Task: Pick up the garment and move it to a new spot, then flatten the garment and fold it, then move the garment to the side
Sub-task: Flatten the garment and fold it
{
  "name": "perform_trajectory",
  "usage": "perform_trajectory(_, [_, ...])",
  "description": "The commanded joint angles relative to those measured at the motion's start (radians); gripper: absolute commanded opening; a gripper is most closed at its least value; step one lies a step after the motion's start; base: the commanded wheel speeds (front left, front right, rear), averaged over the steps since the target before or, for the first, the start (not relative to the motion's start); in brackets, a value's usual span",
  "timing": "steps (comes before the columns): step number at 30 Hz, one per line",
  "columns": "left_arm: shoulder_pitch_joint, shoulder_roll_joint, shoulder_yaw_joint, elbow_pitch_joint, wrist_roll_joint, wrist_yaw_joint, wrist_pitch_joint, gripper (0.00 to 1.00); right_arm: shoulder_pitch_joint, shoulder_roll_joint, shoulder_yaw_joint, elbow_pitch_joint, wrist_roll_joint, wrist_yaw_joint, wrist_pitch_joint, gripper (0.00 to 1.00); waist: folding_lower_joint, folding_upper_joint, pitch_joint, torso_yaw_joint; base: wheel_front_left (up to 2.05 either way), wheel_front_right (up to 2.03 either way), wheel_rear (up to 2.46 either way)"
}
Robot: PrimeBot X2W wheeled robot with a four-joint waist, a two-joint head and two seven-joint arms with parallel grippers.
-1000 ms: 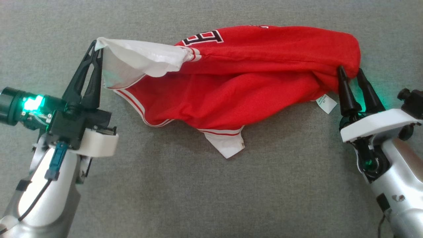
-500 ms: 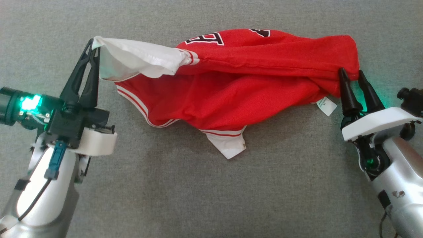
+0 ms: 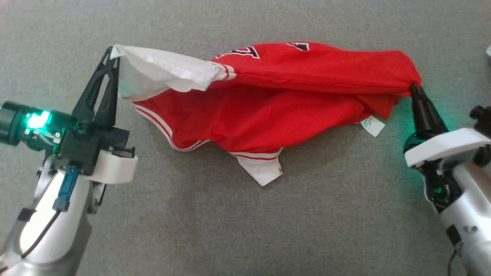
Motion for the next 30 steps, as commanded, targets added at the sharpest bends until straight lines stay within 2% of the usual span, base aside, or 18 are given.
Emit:
perform_trajectory(1, [-0.042, 0.054, 0.038, -0.041, -0.002, -0.005, -0.012, 0.00, 0.023, -0.032, -0.022, -0.050, -0.024, -0.001, -0.005, 0.00, -0.0001, 0.0000, -0.020, -0.006, 0.00, 0.00, 0.00])
perform_trajectory(6, [-0.093, 0.073, 0.039, -0.078, -0.016, -0.039, -0.021, 0.00, 0.022, -0.073, -0.133, -0.175, -0.085, -0.001, -0.005, 0.00, -0.0001, 0.0000, -0.077, -0.022, 0.00, 0.00, 0.00])
perform_trajectory(14, [-0.220, 0.125, 0.065, -0.186, -0.072, -0.127, -0.003, 0.00, 0.016, -0.151, -0.278, -0.401, -0.175, -0.001, 0.024, 0.00, -0.0001, 0.0000, -0.176, -0.055, 0.00, 0.00, 0.00])
perform_trajectory(18, [-0.323, 0.152, 0.079, -0.251, -0.105, -0.173, 0.045, 0.00, 0.005, -0.170, -0.383, -0.551, -0.215, -0.001, 0.133, 0.00, -0.0001, 0.0000, -0.215, -0.074, 0.00, 0.00, 0.00])
perform_trajectory(19, [-0.384, 0.160, 0.079, -0.278, -0.120, -0.190, 0.071, 0.00, -0.010, -0.164, -0.449, -0.627, -0.241, -0.001, 0.194, 0.00, -0.0001, 0.0000, -0.228, -0.082, 0.00, 0.00, 0.00])
perform_trajectory(22, [-0.480, 0.169, 0.072, -0.293, -0.134, -0.208, 0.108, 0.00, -0.053, -0.144, -0.530, -0.711, -0.285, -0.001, 0.284, 0.00, -0.0001, 0.0000, -0.241, -0.093, 0.00, 0.00, 0.00])
perform_trajectory(25, [-0.565, 0.151, 0.077, -0.252, -0.179, -0.215, 0.161, 0.00, -0.112, -0.128, -0.565, -0.735, -0.335, -0.001, 0.375, 0.00, -0.0001, 0.0000, -0.240, -0.102, 0.00, 0.00, 0.00])
perform_trajectory(30, [-0.669, 0.135, 0.038, -0.137, -0.225, -0.230, 0.217, 0.00, -0.211, -0.101, -0.523, -0.667, -0.401, -0.001, 0.521, 0.00, -0.0001, 0.0000, -0.200, -0.107, 0.00, 0.00, 0.00])
